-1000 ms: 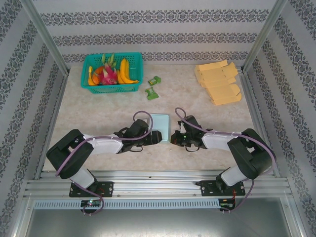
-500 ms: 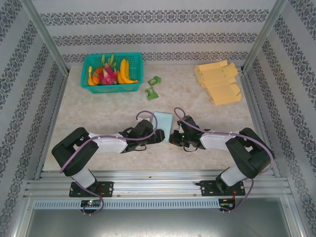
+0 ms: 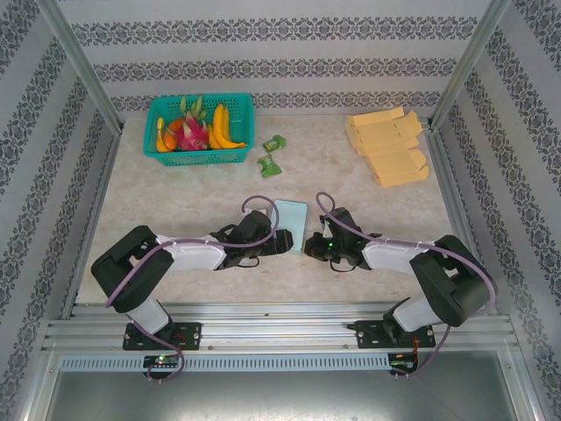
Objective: Fold the paper box
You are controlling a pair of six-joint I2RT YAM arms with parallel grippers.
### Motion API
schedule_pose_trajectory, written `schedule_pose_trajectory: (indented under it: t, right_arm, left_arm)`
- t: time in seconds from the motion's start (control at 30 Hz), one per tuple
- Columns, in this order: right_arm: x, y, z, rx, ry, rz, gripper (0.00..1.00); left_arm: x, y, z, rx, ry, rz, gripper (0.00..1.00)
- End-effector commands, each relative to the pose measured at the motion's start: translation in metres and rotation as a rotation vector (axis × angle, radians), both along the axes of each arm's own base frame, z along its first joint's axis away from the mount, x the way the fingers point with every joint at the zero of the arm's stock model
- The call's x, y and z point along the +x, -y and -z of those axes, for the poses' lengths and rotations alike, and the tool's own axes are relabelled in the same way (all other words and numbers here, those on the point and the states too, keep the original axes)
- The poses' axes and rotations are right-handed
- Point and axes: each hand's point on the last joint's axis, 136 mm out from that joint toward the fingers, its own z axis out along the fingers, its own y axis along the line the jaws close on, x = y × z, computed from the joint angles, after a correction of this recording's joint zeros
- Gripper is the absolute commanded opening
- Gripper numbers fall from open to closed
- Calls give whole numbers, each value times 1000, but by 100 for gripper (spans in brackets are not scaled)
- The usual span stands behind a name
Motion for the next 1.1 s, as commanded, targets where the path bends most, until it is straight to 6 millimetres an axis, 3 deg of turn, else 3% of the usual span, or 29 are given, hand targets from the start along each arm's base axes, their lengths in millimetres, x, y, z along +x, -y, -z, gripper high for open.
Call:
schedule_pose_trajectory:
  t: [0.0, 0.1, 0.3, 0.47, 0.6, 0.87, 1.07]
  right_arm:
    - [0, 18, 1, -51, 17, 2, 0]
    - [14, 30, -7, -64, 44, 36, 0]
    - [54, 26, -19, -32, 74, 33, 0]
    - [86, 23, -14, -1, 55, 37, 0]
    - [104, 23, -6, 27, 32, 42, 0]
    - [116, 25, 7, 57, 2, 30, 0]
    - [119, 25, 22, 65, -54, 40, 0]
  left_arm:
    - [4, -22, -2, 28, -29, -15, 85]
    - [15, -30, -12, 18, -6, -16, 85]
    - [46, -14, -36, 39, 99, 55, 86]
    - [78, -7, -37, 66, 124, 58, 85]
    - [97, 0, -23, 86, 93, 68, 85]
    - [113, 14, -11, 73, 70, 93, 84]
    - [113, 28, -7, 9, 41, 117, 83]
